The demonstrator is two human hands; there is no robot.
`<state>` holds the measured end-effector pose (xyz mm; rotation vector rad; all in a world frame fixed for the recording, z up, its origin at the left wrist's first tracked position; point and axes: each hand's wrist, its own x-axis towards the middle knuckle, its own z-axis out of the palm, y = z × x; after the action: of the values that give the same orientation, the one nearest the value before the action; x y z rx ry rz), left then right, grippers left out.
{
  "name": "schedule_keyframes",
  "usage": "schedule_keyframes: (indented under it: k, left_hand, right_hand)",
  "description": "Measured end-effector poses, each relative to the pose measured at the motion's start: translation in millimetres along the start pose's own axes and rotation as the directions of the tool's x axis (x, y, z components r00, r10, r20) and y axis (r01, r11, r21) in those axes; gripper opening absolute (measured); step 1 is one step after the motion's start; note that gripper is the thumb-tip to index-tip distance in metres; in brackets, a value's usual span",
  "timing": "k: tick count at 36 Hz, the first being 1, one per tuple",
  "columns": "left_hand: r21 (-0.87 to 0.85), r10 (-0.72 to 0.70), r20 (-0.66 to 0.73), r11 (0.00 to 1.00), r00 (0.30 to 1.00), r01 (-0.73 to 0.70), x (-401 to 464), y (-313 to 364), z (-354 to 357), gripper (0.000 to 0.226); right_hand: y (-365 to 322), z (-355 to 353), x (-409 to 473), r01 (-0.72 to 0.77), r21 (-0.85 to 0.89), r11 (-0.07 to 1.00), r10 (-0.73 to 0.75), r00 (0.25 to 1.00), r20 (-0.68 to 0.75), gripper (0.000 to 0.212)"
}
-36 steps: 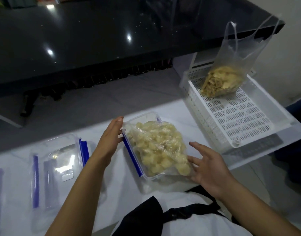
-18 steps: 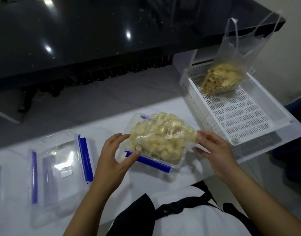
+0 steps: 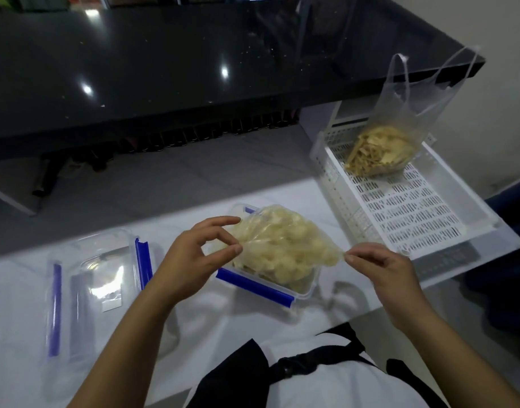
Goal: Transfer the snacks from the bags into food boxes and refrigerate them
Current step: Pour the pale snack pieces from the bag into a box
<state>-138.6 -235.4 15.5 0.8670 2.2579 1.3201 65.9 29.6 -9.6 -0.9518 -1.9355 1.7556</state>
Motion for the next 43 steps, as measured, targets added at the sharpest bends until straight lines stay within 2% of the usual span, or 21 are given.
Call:
schedule_keyframes:
  k: [3, 4, 8, 12, 15, 18, 22, 25, 27, 28, 31, 33, 35, 38, 41, 43]
  left_hand:
    - [-0.158, 0.03, 0.021, 0.987, 0.999, -0.027, -5, 14, -15, 0.016]
    - [-0.233, 0.034, 0.018, 0.972, 0.999, -0.029, -6, 17, -19, 0.013]
    - [-0.422, 0.041, -0.081, 0.904, 0.996, -0.071, 1, 30, -30, 0.007]
    - [-0.442, -0.06, -0.197, 0.897, 0.979, -0.034, 27, 33, -20, 0.004]
    - [-0.431, -0.132, -0.226, 0.902, 0.965, 0.023, 45, 32, -8, 0.005]
    - [-0.365, -0.104, -0.122, 0.93, 0.987, 0.053, 47, 26, -6, 0.042]
    - [-0.258, -0.059, 0.104, 0.963, 0.993, 0.084, 31, 4, -11, 0.081]
    - [-0.072, -0.094, 0.121, 0.992, 0.988, 0.103, 17, -12, -9, 0.096]
    - [0.023, -0.068, 0.107, 0.998, 0.992, 0.066, 13, -19, -5, 0.088]
    - [0.051, -0.061, 0.104, 0.997, 0.993, 0.056, 12, -22, -3, 0.083]
    - [0.043, -0.086, 0.091, 0.996, 0.992, 0.082, 14, -27, 4, 0.069]
    - [-0.011, -0.069, 0.096, 0.997, 0.993, 0.071, 15, -26, 9, 0.064]
    - [-0.039, -0.017, 0.103, 0.999, 0.995, 0.021, 15, -19, 17, 0.054]
    - [-0.083, 0.011, 0.06, 0.997, 0.998, -0.006, 14, -9, 34, 0.026]
    - [-0.133, -0.014, 0.017, 0.991, 1.0, 0.016, 14, -3, 43, 0.026]
    - [-0.188, -0.044, -0.042, 0.982, 0.998, 0.035, 16, 2, 44, 0.03]
  right_hand:
    - [-21, -7, -1, 0.038, 0.012, 0.999, -0.039, 0.991, 0.125, 0.004]
    - [-29, -10, -1, 0.058, 0.017, 0.998, -0.06, 0.983, 0.172, 0.008]
    - [-54, -12, 6, 0.101, 0.074, 0.992, -0.118, 0.953, 0.279, 0.01]
    - [-53, 4, 21, 0.043, 0.202, 0.978, -0.082, 0.978, 0.19, 0.007]
    - [-44, 18, 26, -0.009, 0.271, 0.962, -0.022, 0.994, 0.111, 0.026]
    - [-30, 24, 21, -0.065, 0.296, 0.953, 0.042, 0.996, 0.083, 0.046]
    - [-4, 21, 0, -0.11, 0.293, 0.95, 0.082, 0.991, 0.109, 0.042]
    - [12, 18, -15, -0.156, 0.242, 0.958, 0.118, 0.98, 0.162, 0.058]
    - [17, 19, -21, -0.191, 0.197, 0.962, 0.164, 0.976, 0.144, 0.064]
    - [18, 20, -23, -0.199, 0.193, 0.961, 0.173, 0.975, 0.142, 0.06]
    - [14, 30, -21, -0.191, 0.233, 0.954, 0.161, 0.976, 0.143, 0.033]
    - [11, 36, -16, -0.189, 0.268, 0.945, 0.171, 0.981, 0.089, 0.018]
    - [8, 40, -9, -0.184, 0.275, 0.944, 0.177, 0.983, 0.05, 0.018]
    - [0, 44, -2, -0.136, 0.225, 0.965, 0.14, 0.99, -0.002, 0.02]
    - [-10, 44, 3, -0.095, 0.235, 0.967, 0.109, 0.993, -0.045, 0.027]
    - [-19, 42, 7, -0.084, 0.277, 0.957, 0.103, 0.993, -0.056, 0.025]
